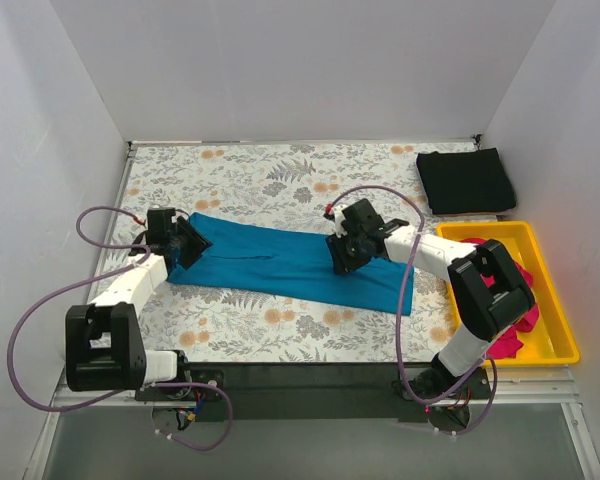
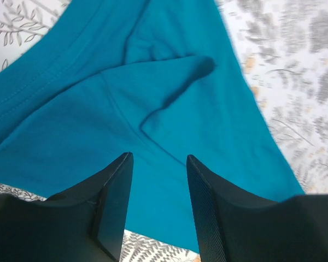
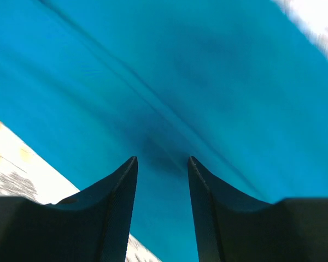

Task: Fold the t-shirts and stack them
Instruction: Fold the tshirt

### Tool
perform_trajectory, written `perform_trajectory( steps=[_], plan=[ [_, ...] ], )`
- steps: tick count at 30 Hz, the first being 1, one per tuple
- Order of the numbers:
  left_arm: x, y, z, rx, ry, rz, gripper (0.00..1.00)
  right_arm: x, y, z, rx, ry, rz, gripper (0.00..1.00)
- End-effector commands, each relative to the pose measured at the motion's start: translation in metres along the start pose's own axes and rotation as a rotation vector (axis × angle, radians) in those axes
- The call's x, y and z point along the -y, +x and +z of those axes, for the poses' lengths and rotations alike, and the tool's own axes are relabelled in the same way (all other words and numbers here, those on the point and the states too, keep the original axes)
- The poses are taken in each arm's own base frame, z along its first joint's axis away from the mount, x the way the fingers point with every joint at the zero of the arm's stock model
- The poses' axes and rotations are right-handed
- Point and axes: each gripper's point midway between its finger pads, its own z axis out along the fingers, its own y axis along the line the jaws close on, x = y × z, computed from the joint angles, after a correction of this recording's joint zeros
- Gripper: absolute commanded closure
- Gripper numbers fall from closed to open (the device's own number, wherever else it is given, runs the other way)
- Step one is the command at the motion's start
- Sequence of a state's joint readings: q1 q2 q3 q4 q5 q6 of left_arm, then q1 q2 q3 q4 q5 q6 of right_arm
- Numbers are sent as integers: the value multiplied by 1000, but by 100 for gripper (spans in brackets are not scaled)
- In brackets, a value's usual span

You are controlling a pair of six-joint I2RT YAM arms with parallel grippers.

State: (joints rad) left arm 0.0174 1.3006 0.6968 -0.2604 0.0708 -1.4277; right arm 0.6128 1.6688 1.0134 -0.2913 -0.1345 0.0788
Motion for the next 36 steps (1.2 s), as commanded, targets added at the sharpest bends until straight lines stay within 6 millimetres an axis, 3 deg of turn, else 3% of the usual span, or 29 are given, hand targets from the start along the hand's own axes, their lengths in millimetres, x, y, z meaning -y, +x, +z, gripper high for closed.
perform_trajectory(
  steps=[1,7,9,11,14,20,21,22,23,24,25,26,28,30,31,33,36],
  plan=[
    [-24,11,15,-42,-124,-38,58,19,36,-15,-93,130,3,51],
    [-41,23,54,-138,-224,-30,60,21,78,-15,-210,142,39,48],
    [-35,16,65,-139,-224,-25,61,20,86,-15,-243,143,50,47],
    [-41,21,79,-180,-258,-25,62,16,98,-13,-291,126,58,47],
    [-31,10,101,-198,-267,-3,62,-1,116,-11,-366,74,50,47],
    [4,-25,157,-214,-232,40,60,-65,130,-3,-475,-80,-50,46],
    [20,-21,165,-225,-209,81,60,-79,115,-1,-455,-117,-67,46],
    [17,-13,179,-261,-220,88,60,-85,114,4,-470,-131,-78,46],
    [43,-29,187,-231,-170,105,59,-93,110,6,-470,-152,-89,46],
    [50,-29,194,-235,-158,118,58,-110,93,8,-445,-201,-112,45],
    [45,-21,206,-260,-177,127,58,-114,93,14,-467,-213,-120,45],
    [71,-35,212,-220,-135,152,57,-122,86,16,-463,-230,-138,45],
    [72,-29,229,-238,-145,181,56,-134,69,22,-456,-256,-161,44],
    [96,-36,239,-210,-102,212,56,-143,63,27,-459,-278,-181,44],
    [94,-29,248,-223,-103,236,55,-148,54,31,-453,-290,-187,44],
    [117,-27,252,-215,-54,267,54,-154,50,35,-456,-312,-185,44],
    [137,-5,259,-237,-5,332,52,-159,45,38,-452,-331,-184,44]
  ],
)
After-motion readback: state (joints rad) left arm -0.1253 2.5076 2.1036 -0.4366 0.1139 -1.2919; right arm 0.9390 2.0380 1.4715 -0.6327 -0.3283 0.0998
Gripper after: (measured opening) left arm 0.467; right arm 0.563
